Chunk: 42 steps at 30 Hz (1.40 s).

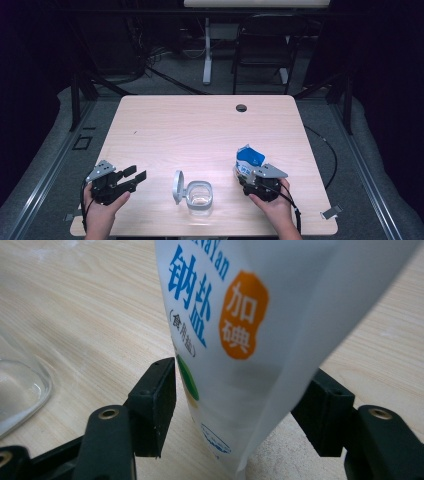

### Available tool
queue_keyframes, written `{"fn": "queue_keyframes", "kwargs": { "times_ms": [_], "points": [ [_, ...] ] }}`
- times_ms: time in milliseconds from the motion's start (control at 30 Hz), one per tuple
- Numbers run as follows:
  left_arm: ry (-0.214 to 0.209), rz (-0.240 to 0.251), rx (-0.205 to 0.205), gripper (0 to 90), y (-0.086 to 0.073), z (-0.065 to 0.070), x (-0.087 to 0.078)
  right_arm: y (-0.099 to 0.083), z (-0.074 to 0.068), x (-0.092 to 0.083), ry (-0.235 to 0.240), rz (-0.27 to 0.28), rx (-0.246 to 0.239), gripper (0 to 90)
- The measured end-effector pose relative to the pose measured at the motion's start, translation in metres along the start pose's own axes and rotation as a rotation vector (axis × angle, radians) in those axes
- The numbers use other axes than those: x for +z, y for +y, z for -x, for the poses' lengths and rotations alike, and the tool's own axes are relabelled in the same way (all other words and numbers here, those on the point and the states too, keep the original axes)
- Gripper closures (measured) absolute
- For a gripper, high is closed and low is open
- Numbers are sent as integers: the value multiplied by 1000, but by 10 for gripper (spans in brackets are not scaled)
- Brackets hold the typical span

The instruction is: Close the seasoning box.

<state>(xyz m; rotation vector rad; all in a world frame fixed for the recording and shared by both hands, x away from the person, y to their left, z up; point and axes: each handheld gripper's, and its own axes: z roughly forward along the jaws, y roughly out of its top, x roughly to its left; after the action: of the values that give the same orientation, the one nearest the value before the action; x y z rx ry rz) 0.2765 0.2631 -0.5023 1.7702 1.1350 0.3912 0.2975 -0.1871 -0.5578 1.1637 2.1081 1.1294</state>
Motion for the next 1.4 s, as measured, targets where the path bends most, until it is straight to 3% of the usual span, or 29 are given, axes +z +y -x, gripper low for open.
{"fn": "queue_keyframes", "kwargs": {
  "times_ms": [300, 600, 1033, 1400],
  "points": [
    [2, -6, 2, 511, 0, 0, 0, -2, -2, 4, -7, 8, -30, 354],
    [1, -4, 5, 511, 0, -1, 0, -3, -3, 8, -12, 31, -11, 356],
    [3, -2, -4, 511, 0, -1, -1, -9, -5, 13, -42, 5, -41, 382],
    [6, -2, -4, 511, 0, -1, 0, -12, -7, 19, -47, -6, -15, 343]
  ]
}}
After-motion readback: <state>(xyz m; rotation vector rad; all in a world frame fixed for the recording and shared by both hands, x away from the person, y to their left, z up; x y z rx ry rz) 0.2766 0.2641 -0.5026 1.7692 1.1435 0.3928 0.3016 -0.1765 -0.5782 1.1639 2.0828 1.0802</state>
